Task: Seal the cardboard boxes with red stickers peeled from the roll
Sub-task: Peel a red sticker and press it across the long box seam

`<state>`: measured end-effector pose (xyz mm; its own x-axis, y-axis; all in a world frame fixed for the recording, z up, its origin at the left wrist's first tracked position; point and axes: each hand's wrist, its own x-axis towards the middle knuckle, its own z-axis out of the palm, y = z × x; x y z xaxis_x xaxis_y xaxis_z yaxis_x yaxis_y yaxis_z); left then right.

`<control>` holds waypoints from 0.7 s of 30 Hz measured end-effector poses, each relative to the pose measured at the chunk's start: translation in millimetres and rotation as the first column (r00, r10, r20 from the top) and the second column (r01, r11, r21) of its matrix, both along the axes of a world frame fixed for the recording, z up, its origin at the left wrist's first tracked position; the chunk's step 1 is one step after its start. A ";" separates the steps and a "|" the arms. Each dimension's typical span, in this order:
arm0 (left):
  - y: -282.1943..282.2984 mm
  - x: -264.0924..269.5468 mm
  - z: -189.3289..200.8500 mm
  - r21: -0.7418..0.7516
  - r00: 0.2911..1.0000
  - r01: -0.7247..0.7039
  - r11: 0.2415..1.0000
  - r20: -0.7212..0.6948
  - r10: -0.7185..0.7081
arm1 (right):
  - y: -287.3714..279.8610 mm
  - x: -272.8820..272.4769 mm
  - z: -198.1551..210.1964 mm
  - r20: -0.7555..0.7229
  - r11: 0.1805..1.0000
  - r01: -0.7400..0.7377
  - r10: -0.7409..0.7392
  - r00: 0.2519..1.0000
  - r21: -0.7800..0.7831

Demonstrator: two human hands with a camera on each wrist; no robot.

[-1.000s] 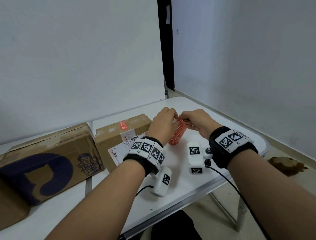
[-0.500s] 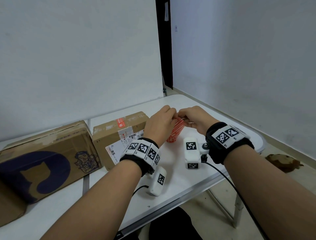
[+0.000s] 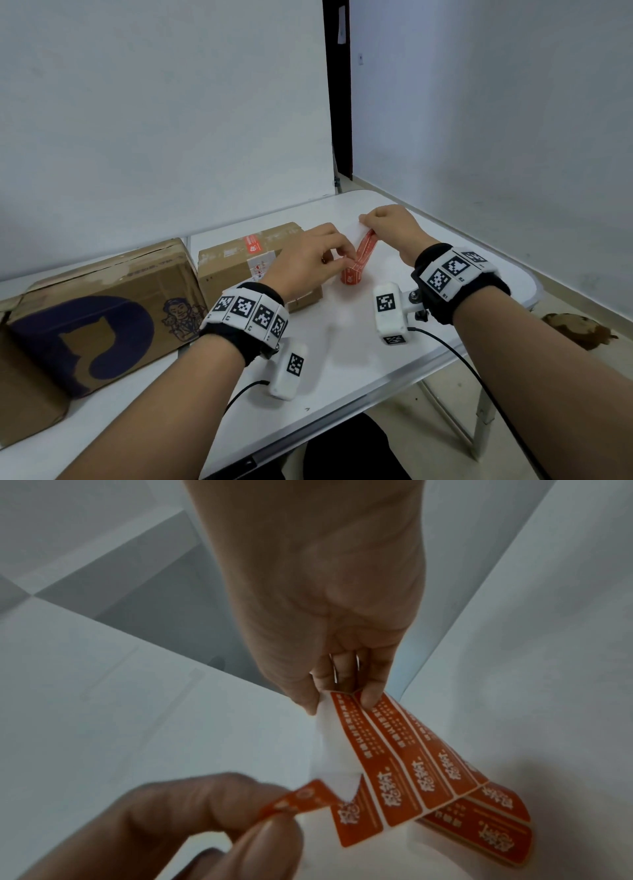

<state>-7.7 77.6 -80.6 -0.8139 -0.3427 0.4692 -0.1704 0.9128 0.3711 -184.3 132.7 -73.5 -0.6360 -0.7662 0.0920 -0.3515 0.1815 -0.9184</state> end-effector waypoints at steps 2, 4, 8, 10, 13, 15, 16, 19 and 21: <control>2.0 9.3 3.8 0.090 1.000 0.001 0.996 -0.005 -0.001 | -0.6 2.4 1.0 -0.040 1.000 -0.003 0.003 0.999 -0.010; 5.2 18.5 7.8 0.193 1.000 -0.005 0.981 -0.016 0.008 | -2.0 3.7 1.3 -0.076 1.000 0.003 -0.005 0.997 -0.028; 8.8 32.2 15.1 0.408 0.996 0.002 0.913 -0.082 0.035 | -4.1 7.6 3.7 -0.169 0.999 0.015 -0.021 0.985 -0.038; 9.3 36.9 19.2 0.493 0.990 0.020 0.870 -0.132 0.052 | -5.3 10.4 3.3 -0.210 1.000 0.003 -0.009 0.978 -0.025; 8.4 41.7 26.4 0.624 0.976 0.046 0.780 -0.195 0.098 | -7.7 15.7 2.6 -0.262 0.999 -0.045 0.038 0.964 -0.019; 5.1 43.2 31.7 0.733 0.961 0.037 0.679 -0.211 0.176 | -9.5 20.2 4.0 -0.321 0.996 -0.068 0.044 0.946 -0.065; 1.9 43.8 34.0 0.787 0.951 0.038 0.616 -0.218 0.220 | -10.2 23.2 6.6 -0.336 0.991 -0.088 0.048 0.941 -0.105; -6.8 47.8 42.3 0.885 0.900 0.026 0.464 -0.223 0.374 | -13.2 35.5 17.7 -0.244 0.954 -0.234 0.185 0.952 -0.187; -11.5 52.6 47.4 0.905 0.873 0.013 0.424 -0.217 0.436 | -15.0 47.8 25.2 -0.141 0.906 -0.364 0.340 0.930 -0.216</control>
